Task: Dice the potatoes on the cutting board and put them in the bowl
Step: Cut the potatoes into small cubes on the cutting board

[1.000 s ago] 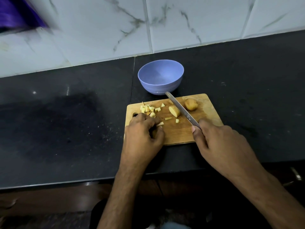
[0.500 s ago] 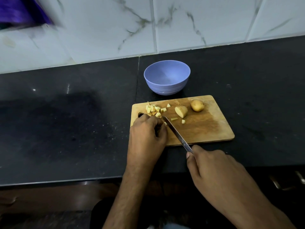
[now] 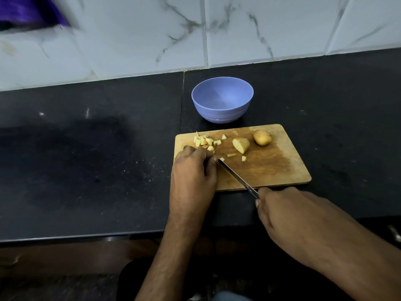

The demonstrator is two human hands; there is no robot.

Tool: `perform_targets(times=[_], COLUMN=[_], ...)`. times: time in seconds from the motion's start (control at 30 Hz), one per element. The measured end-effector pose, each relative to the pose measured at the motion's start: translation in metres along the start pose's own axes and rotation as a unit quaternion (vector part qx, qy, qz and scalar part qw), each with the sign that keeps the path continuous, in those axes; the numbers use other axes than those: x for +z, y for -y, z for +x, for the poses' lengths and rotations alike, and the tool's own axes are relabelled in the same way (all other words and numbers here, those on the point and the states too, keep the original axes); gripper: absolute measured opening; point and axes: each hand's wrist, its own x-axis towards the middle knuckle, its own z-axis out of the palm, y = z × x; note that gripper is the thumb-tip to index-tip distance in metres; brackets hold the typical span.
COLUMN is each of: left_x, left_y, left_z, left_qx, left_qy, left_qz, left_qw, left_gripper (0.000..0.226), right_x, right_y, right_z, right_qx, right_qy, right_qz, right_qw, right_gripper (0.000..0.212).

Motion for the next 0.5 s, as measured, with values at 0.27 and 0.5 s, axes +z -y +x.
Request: perform_targets(times=[0.27,0.5], left_x=[-0.003,0.006], left_y=[-0.001,-0.006], left_z=[0.003,0.007], left_qx=[0.012,-0.015], left_qy=[-0.017,0.038], left_qz=[-0.003,0.053], left_qw=[1.0,0.998], left_gripper=[0.03,0.035], right_x=[-0.009,-0.01], right_y=[-0.006,-0.02], right_z=[-0.015,0.008], right_qx=[0.025,0.035], right_qy=[-0.052,-0.121], right_qz=[-0.001,0.041], right_qw=[0.998,0.991], right_gripper=[0.03,0.025])
